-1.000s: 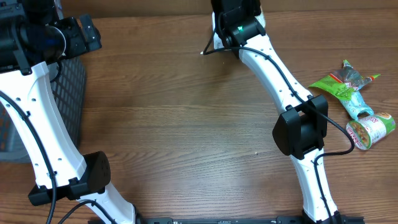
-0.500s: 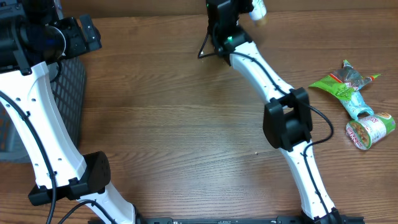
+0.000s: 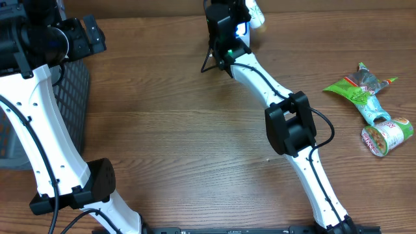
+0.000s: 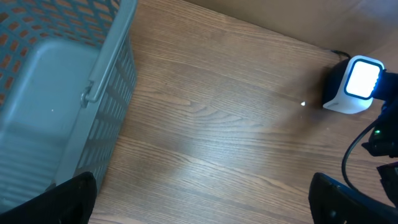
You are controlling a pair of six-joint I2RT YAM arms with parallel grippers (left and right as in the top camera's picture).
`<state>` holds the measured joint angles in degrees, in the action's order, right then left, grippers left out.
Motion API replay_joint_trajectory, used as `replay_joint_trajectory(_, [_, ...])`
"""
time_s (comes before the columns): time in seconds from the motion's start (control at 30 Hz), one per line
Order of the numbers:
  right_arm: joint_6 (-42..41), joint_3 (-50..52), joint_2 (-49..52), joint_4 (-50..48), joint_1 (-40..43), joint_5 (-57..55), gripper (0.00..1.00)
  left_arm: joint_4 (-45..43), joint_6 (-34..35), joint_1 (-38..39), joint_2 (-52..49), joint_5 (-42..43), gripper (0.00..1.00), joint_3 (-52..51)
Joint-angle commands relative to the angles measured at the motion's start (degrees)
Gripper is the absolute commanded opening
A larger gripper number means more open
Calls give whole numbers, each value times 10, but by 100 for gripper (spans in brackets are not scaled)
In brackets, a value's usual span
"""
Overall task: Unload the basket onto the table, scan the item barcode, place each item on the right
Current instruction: 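Hold the tube in front of the scanner window, right gripper, then carry the tube right and drop it onto the other items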
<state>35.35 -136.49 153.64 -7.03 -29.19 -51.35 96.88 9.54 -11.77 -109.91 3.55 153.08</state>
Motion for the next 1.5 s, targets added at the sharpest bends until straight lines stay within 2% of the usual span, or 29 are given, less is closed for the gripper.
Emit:
replay_joint_trajectory(0.0, [11, -15, -3, -17, -9, 23, 4, -1, 8, -1, 0, -6, 100, 0])
replay_joint_trajectory(0.4, [12, -15, -2, -17, -9, 30, 4, -1, 8, -1, 0, -6, 100, 0])
replay_joint_trajectory(0.6, [43, -15, -2, -17, -8, 27, 4, -1, 8, -1, 0, -6, 100, 0])
replay_joint_trajectory(0.93, [47, -15, -9, -19, -10, -22, 4, -1, 8, -1, 0, -6, 100, 0])
replay_joint_trajectory(1.13, [42, -15, -57, -1, -13, -73, 4, -1, 8, -1, 0, -6, 100, 0])
replay_joint_trajectory(1.23, [7, -15, -103, 91, -13, -77, 4, -1, 8, -1, 0, -6, 100, 0])
replay_joint_trajectory(1.3, [-40, -15, -139, 186, -13, -75, 4, -1, 8, -1, 0, -6, 100, 0])
replay_joint_trajectory(1.47, [-240, -15, -248, 477, -6, 1, 4, -1, 8, -1, 0, -6, 100, 0])
